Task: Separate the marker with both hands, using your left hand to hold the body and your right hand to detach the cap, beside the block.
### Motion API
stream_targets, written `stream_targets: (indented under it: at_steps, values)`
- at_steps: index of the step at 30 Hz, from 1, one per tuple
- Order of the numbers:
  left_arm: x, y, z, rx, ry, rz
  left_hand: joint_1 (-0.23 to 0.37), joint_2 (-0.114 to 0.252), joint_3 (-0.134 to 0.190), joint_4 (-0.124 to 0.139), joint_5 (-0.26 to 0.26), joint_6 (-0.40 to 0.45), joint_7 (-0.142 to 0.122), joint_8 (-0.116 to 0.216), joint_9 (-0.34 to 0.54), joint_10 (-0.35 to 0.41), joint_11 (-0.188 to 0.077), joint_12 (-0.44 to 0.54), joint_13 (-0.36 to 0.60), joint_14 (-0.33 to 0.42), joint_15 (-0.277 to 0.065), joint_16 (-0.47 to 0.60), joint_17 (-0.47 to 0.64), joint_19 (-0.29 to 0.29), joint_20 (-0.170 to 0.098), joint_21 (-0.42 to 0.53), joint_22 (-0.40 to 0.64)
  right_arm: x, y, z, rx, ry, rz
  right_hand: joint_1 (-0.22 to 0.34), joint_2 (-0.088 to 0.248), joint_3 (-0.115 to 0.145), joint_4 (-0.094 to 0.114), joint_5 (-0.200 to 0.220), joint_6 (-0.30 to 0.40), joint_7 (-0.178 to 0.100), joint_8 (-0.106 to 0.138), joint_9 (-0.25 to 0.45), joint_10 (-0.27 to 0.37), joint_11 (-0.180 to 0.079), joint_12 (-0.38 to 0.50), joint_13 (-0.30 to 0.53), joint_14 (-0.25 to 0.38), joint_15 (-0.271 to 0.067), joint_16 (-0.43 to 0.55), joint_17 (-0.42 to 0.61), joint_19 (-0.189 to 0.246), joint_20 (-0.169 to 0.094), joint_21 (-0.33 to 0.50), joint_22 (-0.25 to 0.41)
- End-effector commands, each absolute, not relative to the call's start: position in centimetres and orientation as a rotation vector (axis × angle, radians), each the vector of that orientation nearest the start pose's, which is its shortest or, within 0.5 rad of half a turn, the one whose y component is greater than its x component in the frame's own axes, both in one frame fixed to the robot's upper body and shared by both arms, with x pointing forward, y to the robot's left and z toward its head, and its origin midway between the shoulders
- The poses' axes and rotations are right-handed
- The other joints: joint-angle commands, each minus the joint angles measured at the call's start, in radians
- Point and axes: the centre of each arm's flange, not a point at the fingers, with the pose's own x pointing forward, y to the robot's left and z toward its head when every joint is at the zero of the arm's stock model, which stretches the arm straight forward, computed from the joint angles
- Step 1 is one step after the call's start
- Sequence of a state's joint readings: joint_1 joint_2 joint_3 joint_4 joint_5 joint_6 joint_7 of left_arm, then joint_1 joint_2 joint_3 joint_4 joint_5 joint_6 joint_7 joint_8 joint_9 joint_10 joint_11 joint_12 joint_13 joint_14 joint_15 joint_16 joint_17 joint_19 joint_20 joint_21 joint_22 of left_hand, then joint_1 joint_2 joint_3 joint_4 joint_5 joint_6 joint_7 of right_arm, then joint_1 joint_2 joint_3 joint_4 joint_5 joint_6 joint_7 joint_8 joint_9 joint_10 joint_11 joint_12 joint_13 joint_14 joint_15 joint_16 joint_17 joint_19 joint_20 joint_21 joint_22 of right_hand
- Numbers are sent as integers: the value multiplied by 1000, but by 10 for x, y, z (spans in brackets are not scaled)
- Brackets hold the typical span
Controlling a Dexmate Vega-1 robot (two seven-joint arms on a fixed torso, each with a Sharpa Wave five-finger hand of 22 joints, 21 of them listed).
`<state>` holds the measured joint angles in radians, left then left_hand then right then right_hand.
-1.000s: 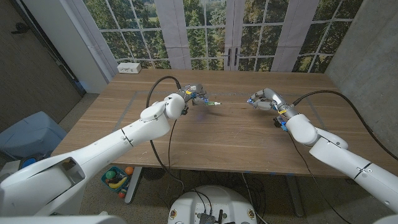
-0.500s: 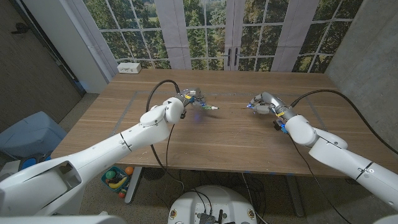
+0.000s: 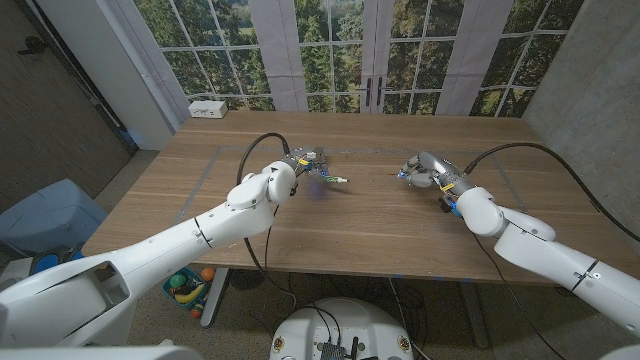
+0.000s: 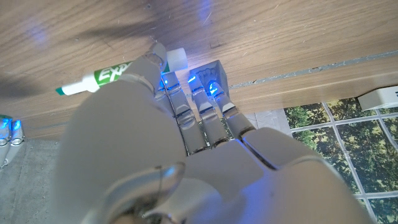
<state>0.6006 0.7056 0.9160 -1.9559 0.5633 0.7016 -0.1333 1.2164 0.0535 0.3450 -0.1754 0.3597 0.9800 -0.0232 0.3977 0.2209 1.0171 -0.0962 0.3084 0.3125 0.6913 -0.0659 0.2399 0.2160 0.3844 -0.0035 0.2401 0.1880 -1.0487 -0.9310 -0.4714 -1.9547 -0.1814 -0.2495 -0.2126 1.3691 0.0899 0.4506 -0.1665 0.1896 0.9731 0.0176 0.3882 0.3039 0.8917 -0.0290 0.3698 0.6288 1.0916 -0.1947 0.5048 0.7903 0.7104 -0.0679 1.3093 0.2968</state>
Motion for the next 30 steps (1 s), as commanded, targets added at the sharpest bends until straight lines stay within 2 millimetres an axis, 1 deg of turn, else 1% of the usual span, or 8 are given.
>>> stream_targets:
  at_steps: [1, 14, 19, 22, 24, 25, 28, 30]
  values:
    - [584, 123, 5, 1503, -429, 10, 19, 36, 0, 3, -1, 2, -10, 1, 1, 127, -106, 0, 129, -2, -172, -2, 3, -2, 2, 0, 4, 556, -254, -40, -1169, -524, -27, -2, -3, 8, 2, 8, -3, -3, -4, 3, 30, -28, 5, 3, 3, -33, -6, 6, -7, -143, 7, -2]
    - [583, 119, 0, 1575, -439, 37, 19, 40, -4, 4, -5, -5, -12, -4, 2, 122, -107, -6, 127, -4, -172, -3, 3, -3, 3, 0, 4, 557, -248, -40, -1244, -464, -46, -7, -7, 12, 1, 9, -18, -8, -13, 0, 22, -28, -6, 8, -9, -34, -17, 9, -19, -143, 14, -19]
    - [582, 117, -1, 1609, -444, 48, 20, 42, -5, 4, -7, -5, -15, -5, 2, 122, -107, -10, 123, -5, -172, -4, 2, -3, 3, 0, 4, 558, -246, -40, -1273, -436, -51, -7, -12, 16, -1, 10, -28, -14, -19, 0, 11, -29, -15, 15, -22, -35, -27, 13, -34, -143, 17, -32]
    - [582, 117, -1, 1615, -439, 48, 21, 41, -6, 3, -8, -9, -16, -7, 2, 120, -107, -13, 120, -10, -172, -6, 1, -4, 4, -1, 4, 558, -245, -40, -1289, -424, -56, -3, -27, 22, -7, 14, -63, -19, -38, -1, -20, -34, -43, 7, -56, -36, -47, 15, -60, -142, 21, -51]
    - [582, 117, -1, 1626, -436, 49, 20, 41, -7, 3, -9, -13, -17, -10, 2, 119, -107, -15, 118, -12, -171, -7, 1, -4, 4, -1, 4, 558, -244, -40, -1295, -408, -61, -3, -33, 27, -5, 16, -84, -17, -51, -2, -38, -37, -62, 2, -77, -37, -62, 15, -86, -138, 22, -65]
    - [581, 117, -1, 1634, -439, 53, 20, 42, -8, 4, -10, -15, -17, -11, 2, 118, -107, -17, 117, -13, -171, -8, 1, -5, 4, -1, 4, 559, -244, -41, -1296, -404, -59, -4, -33, 28, -5, 17, -84, -19, -53, -2, -42, -38, -65, 1, -79, -37, -64, 15, -89, -138, 22, -67]
    - [581, 116, -1, 1650, -437, 58, 19, 45, -11, 4, -14, -28, -21, -19, 2, 101, -109, -29, 109, -19, -170, -11, 0, -5, 5, -1, 4, 559, -244, -41, -1311, -387, -60, -20, -45, 27, 1, 18, -104, -19, -67, -3, -64, -34, -89, -8, -105, -38, -82, 13, -117, -131, 22, -85]
    - [581, 115, -1, 1660, -434, 56, 22, 47, -12, 3, -18, -49, -28, -32, 2, 74, -111, -45, 102, -25, -170, -16, -3, -5, 5, -1, 4, 560, -242, -40, -1333, -361, -61, -46, -50, 24, 12, 18, -113, -21, -76, -4, -82, -39, -106, -16, -124, -36, -95, 11, -142, -124, 15, -100]
